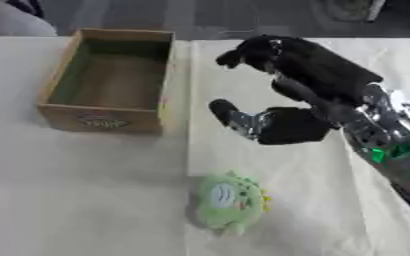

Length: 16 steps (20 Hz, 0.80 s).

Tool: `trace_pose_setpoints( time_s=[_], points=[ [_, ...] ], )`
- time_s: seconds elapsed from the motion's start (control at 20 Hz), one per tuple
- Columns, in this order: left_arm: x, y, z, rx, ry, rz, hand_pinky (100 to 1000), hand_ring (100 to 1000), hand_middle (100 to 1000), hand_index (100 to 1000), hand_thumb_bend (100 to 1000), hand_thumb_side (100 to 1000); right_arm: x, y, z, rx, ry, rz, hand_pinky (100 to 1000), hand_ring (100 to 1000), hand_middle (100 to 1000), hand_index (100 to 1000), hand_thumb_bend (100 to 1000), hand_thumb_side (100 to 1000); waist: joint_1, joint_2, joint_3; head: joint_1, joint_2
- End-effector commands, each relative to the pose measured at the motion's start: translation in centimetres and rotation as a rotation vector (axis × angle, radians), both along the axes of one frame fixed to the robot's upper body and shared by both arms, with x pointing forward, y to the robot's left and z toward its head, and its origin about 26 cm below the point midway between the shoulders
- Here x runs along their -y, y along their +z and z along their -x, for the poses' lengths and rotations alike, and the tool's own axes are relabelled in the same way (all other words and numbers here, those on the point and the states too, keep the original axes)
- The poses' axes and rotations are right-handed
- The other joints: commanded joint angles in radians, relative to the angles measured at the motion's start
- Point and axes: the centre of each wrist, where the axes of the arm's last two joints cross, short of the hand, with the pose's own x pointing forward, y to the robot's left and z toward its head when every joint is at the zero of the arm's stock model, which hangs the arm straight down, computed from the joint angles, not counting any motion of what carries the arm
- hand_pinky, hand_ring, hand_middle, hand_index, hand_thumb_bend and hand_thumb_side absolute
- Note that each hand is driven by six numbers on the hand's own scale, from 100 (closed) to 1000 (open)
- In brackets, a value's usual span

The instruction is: Pick up objects on the table and place them in the box.

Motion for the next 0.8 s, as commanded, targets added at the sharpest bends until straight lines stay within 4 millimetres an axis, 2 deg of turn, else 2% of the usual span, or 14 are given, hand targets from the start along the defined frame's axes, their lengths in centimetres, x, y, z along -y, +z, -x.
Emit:
trace_pose_setpoints(
  time_s=[0.05, 0.3, 0.4, 0.45, 0.5, 0.55, 0.8],
  points=[
    [-0.3, 0.7, 0.2, 0.02, 0.003, -0.022, 308, 364, 385, 638, 100, 950, -0.4, 0.1, 0.4, -0.026, 0.018, 0.027, 905, 911, 746, 917, 332, 1000, 0.0, -0.02, -0.002, 0.007, -0.004],
    [-0.3, 0.7, 0.2, 0.021, 0.003, -0.021, 308, 364, 385, 638, 100, 950, -0.9, -0.9, 0.5, -0.097, 0.015, 0.063, 930, 933, 762, 951, 363, 978, 0.001, -0.02, -0.005, 0.011, -0.006],
    [-0.3, 0.7, 0.2, 0.02, 0.002, -0.021, 308, 364, 385, 638, 100, 951, -1.0, -1.4, 0.5, -0.13, 0.019, 0.083, 948, 949, 771, 981, 433, 846, 0.001, -0.019, -0.006, 0.011, -0.007],
    [-0.2, 0.7, 0.2, 0.02, 0.002, -0.021, 308, 364, 385, 638, 100, 950, -1.1, -1.7, 0.6, -0.152, 0.022, 0.092, 959, 958, 774, 997, 530, 692, 0.0, -0.019, -0.006, 0.009, -0.008],
    [-0.2, 0.7, 0.2, 0.02, 0.001, -0.021, 308, 364, 385, 638, 100, 950, -1.2, -2.0, 0.6, -0.177, 0.024, 0.1, 961, 960, 775, 998, 549, 662, 0.0, -0.019, -0.007, 0.008, -0.009],
    [-0.2, 0.7, 0.2, 0.02, 0.001, -0.021, 308, 364, 385, 638, 100, 950, -1.3, -2.2, 0.7, -0.2, 0.024, 0.104, 969, 965, 782, 1000, 600, 579, 0.0, -0.019, -0.006, 0.008, -0.009],
    [-0.2, 0.7, 0.2, 0.02, 0.0, -0.021, 308, 364, 385, 638, 100, 950, -1.7, -2.7, 0.8, -0.312, 0.013, 0.113, 977, 972, 791, 1000, 637, 478, -0.001, -0.018, -0.005, 0.005, -0.008]
  ],
)
